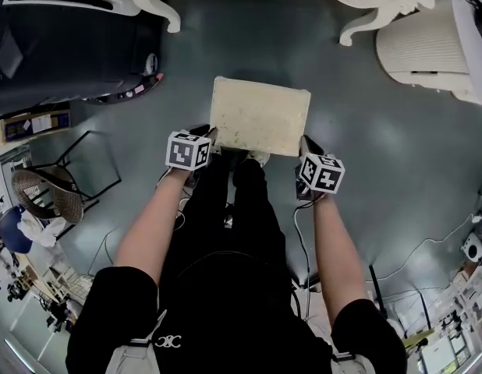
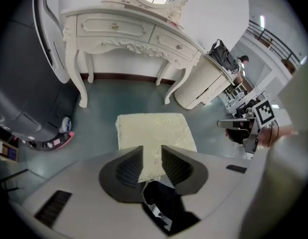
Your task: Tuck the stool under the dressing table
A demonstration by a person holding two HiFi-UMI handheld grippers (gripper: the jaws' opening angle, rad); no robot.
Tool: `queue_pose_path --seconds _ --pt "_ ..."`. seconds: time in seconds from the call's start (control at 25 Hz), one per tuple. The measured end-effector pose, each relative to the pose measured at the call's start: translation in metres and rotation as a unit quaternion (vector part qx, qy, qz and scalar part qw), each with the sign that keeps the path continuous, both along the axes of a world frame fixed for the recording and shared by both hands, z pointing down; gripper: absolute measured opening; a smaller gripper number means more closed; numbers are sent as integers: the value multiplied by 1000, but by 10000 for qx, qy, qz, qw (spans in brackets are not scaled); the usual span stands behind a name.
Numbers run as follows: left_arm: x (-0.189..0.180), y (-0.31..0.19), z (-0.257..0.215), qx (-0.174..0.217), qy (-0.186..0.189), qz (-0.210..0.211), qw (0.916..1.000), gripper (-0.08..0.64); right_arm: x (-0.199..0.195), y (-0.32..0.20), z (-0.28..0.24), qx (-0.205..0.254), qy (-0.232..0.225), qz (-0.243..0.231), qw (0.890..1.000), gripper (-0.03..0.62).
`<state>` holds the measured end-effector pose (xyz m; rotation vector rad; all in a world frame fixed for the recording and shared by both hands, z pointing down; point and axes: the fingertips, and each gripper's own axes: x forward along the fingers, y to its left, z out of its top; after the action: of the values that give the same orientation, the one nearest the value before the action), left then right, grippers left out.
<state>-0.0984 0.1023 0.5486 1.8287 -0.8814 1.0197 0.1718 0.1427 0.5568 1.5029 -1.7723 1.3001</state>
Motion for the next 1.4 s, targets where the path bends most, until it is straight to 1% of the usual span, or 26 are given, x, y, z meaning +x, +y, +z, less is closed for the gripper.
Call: queue_pose_path --seconds 0.04,0.12,0.16,0.2,0.28,0.36,0.44,0.48,0.6,0.68,0.76,0.8,0.88,1.0,1.04,1.08,1.12,1.2,1.4 --pt "-2 -1 16 -116 78 -16 9999 125 4 -1 12 -8 -80 -8 10000 9" --pt "-7 -8 46 -261 179 -105 9994 172 9 -2 36 -56 -362 -34 9993 9" --pt "-10 -13 59 -295 218 -170 9992 186 10 -3 49 -109 -594 -26 9982 113" --pt "-12 -18 72 -329 274 -241 9988 201 11 -2 62 -176 -836 15 9963 177" --pt "-17 -23 95 -437 481 -397 9971 248 15 1 86 -286 -1182 168 9924 219" --pt "-20 -26 115 -579 794 -574 9935 295 22 0 105 -315 -1376 366 9893 258" --pt "-25 -30 132 -727 1088 -746 9886 329 27 -5 119 -303 -1552 521 9860 276" --pt "-29 -31 142 -805 1169 -809 9866 341 28 -7 127 -318 -1657 550 9841 281" --pt "-37 -32 164 -1047 1413 -959 9797 377 24 -7 148 -470 -1941 390 9791 284" --pt "-38 -32 174 -1215 1732 -1063 9716 385 21 -7 156 -519 -2044 191 9773 284" --pt "-36 -29 178 -1384 2115 -1133 9609 411 23 -5 159 -468 -2160 78 9752 282" --pt "-34 -29 180 -1441 2290 -1141 9559 413 25 -4 159 -410 -2242 56 9737 281" --pt "-32 -29 180 -1478 2562 -1108 9488 413 27 -4 159 -275 -2313 -3 9725 271" --pt "-26 -27 180 -1543 2801 -936 9429 411 31 -4 164 -252 -2070 -127 9779 270" --pt "-22 -24 180 -1590 2823 -790 9427 411 35 -4 169 -320 -1980 -105 9796 350" --pt "-17 -19 181 -1635 2820 -620 9433 411 39 -2 174 -415 -1991 -41 9791 407" --pt "-12 -16 183 -1668 2811 -471 9439 411 40 -1 178 -511 -2126 48 9758 427" --pt "-6 -13 185 -1688 2841 -305 9433 411 35 -1 182 -635 -2553 197 9646 425" --pt "-5 -14 184 -1647 2990 -245 9396 414 24 -2 183 -674 -3303 244 9412 423"
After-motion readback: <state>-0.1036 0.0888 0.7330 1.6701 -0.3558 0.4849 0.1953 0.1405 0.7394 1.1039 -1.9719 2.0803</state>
